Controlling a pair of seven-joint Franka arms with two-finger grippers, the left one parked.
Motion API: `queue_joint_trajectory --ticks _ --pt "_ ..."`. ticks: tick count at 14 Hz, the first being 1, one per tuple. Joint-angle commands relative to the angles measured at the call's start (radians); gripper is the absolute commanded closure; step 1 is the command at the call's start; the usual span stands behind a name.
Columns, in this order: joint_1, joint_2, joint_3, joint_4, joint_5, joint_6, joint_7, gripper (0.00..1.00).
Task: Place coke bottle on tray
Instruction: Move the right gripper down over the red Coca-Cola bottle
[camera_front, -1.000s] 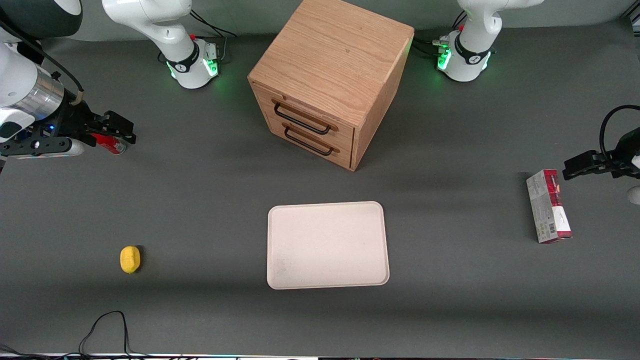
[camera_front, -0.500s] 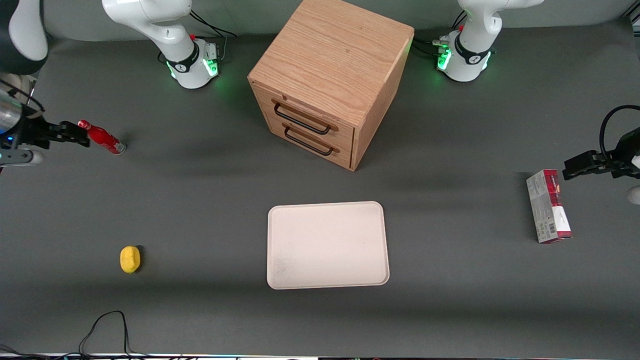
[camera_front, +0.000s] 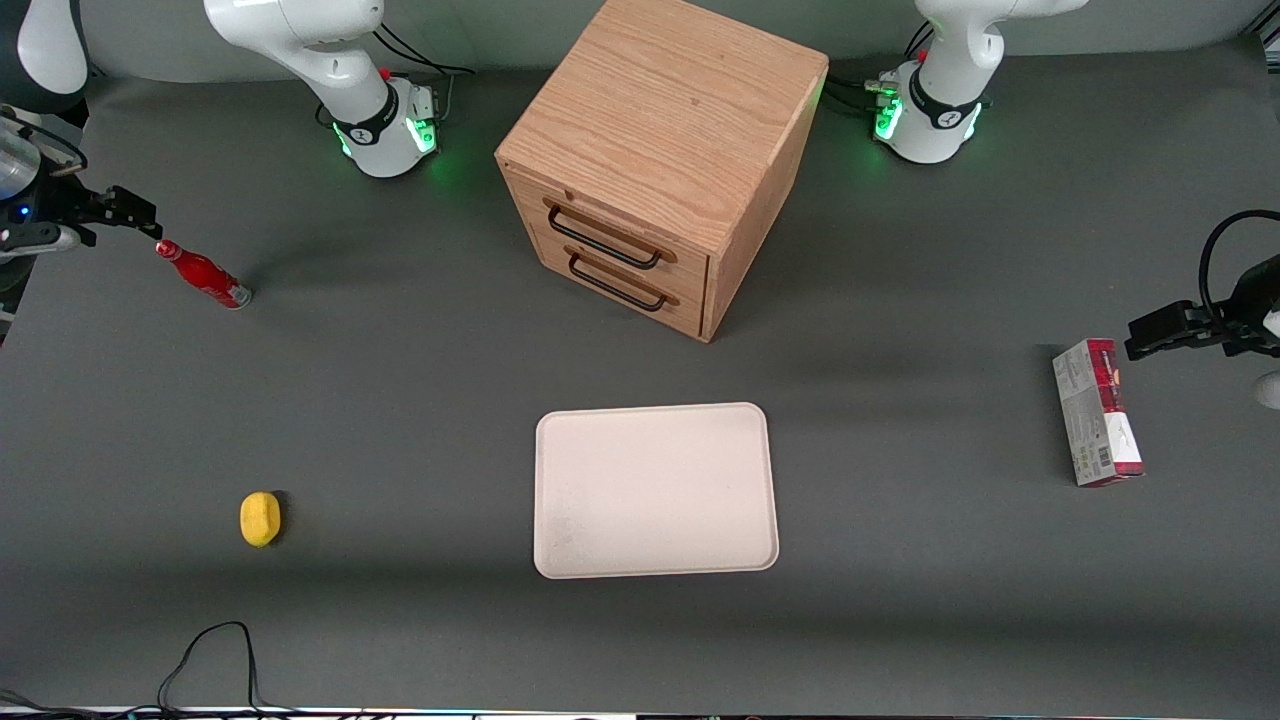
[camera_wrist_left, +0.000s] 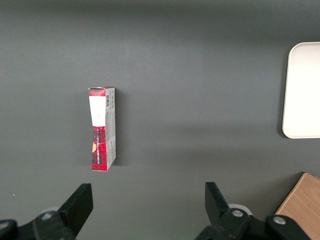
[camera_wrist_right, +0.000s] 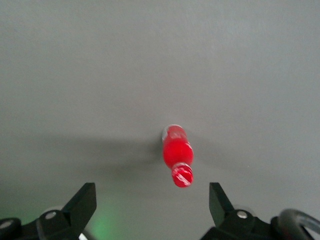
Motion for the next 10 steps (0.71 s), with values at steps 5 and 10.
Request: queue_joint_trajectory --ticks 5,10 --pt "0.013 -0.089 -0.193 -0.146 -0.116 0.162 -0.134 0.0" --pt "0.017 -0.072 -0.258 -0.197 -0.146 0.255 -0.158 0.0"
